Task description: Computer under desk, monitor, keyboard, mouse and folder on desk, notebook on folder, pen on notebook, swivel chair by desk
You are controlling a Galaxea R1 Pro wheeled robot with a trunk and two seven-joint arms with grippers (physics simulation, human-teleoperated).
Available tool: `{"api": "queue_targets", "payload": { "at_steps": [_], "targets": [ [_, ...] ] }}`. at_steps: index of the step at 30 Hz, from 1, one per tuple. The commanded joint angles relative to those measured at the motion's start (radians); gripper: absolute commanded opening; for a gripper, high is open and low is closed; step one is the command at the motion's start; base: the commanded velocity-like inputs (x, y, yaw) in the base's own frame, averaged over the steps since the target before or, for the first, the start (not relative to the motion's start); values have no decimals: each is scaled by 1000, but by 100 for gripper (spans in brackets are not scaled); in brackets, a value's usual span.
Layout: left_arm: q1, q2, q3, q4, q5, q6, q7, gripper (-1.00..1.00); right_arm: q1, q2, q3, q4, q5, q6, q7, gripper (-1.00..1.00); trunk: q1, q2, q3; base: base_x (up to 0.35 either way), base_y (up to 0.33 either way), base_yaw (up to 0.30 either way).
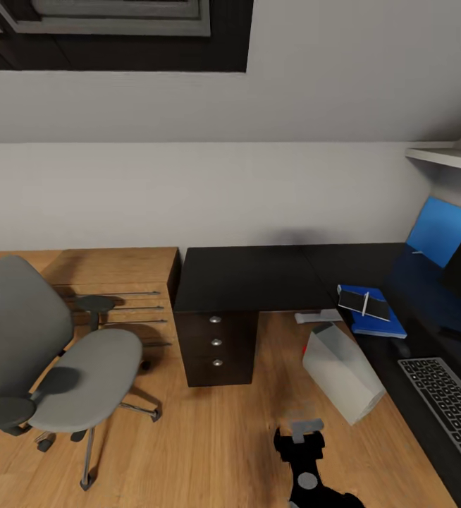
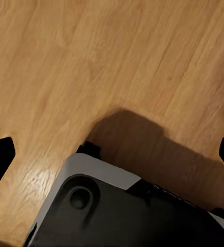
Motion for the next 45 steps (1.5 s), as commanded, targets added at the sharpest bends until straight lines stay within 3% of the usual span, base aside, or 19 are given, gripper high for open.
{"api": "queue_targets", "payload": {
  "at_steps": [1,4,7,9,10,13,14,17,18,20,21,23,25,27,32,34,38,45],
  "targets": [
    [0,1,1,39,7,-27,5,100,10,10,20,52,-8,-44,-4,100,-4,6,2,0,0,0],
    [0,4,1,100,-6,-92,3,100,24,30,30,130,-8,-93,-2,100,-15,27,12,0,0,0],
    [0,10,1,198,-50,-199,3,100,49,64,37,257,-8,-169,28,100,-27,48,21,0,0,0],
    [0,11,1,271,-86,-264,3,100,67,79,39,337,-8,-231,89,100,-34,62,27,0,0,0],
    [0,11,1,353,-110,-339,4,100,94,87,38,408,-11,-294,178,100,-38,69,30,0,0,0],
    [0,10,1,417,-117,-394,4,100,117,87,37,447,-13,-333,219,100,-50,90,40,0,0,0],
    [0,10,1,477,-119,-436,3,100,159,83,34,482,-18,-377,233,100,-53,97,43,0,0,0],
    [0,11,1,543,-120,-501,3,100,225,72,32,519,-44,-450,243,100,-65,118,52,0,0,0],
    [0,7,1,659,-122,-667,8,100,291,48,31,537,-96,-537,247,100,-69,125,56,0,0,0],
    [0,6,1,707,-123,-770,9,100,315,33,33,540,-122,-588,249,100,-76,139,62,0,0,0],
    [0,5,2,755,-122,-867,10,100,346,25,33,542,-138,-643,251,100,-80,146,65,0,0,0],
    [0,5,2,763,-122,-933,10,100,358,23,33,543,-140,-680,252,100,-88,160,71,0,0,0],
    [0,4,1,768,-123,-1023,10,100,383,22,33,543,-139,-766,252,100,-96,174,77,0,0,0],
    [0,-1,-9,737,-127,-1064,10,100,402,21,33,543,-134,-830,265,100,-103,188,84,0,0,0],
    [1,1,-16,622,-147,-1030,8,100,408,22,29,539,-134,-849,307,100,-122,223,99,0,0,0],
    [0,-4,-17,547,-157,-883,3,100,406,23,28,530,-132,-850,318,100,-130,237,106,0,0,0],
    [-1,-7,-17,479,-157,-784,2,100,374,24,28,528,-132,-839,320,100,-145,265,118,0,0,0],
    [-1,-5,-16,510,-154,-767,2,100,280,26,27,519,-132,-826,320,100,-172,314,140,0,0,68]
  ]
}}
